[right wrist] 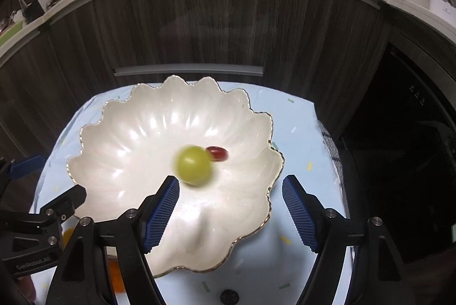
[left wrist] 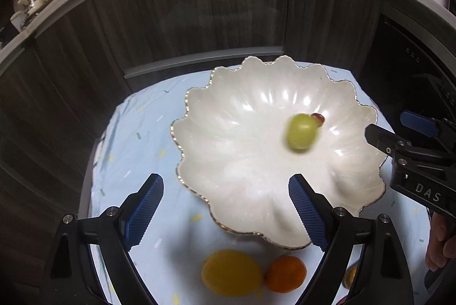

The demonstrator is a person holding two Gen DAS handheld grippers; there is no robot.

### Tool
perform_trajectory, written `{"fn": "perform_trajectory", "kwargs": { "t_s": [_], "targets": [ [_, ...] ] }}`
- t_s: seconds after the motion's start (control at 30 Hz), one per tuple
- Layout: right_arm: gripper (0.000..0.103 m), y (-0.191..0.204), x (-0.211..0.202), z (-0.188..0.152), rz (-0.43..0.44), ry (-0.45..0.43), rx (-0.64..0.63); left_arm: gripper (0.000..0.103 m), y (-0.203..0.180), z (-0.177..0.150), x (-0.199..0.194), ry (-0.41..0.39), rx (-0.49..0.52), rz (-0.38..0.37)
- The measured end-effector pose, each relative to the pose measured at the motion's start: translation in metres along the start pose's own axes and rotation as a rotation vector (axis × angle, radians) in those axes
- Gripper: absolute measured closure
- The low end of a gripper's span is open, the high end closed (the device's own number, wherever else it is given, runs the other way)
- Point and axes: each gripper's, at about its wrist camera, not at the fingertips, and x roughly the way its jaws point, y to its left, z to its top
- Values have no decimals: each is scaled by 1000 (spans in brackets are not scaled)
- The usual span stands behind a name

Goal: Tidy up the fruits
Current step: 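Withdraw both open tools from the bowl back toward the remaining fruits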

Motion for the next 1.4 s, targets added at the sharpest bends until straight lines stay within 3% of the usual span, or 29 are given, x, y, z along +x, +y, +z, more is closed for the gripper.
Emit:
{"fn": "perform_trajectory", "kwargs": {
  "t_s": [0.67,1.4],
  "targets": [
    [28,-5,-25,-23,13,-20,41,13,-7,-18,-33,-33,-12,37],
    [28,-2,-58,-78,14,4,40,13,-10,-76,-62,-37,-38,60]
  ]
}}
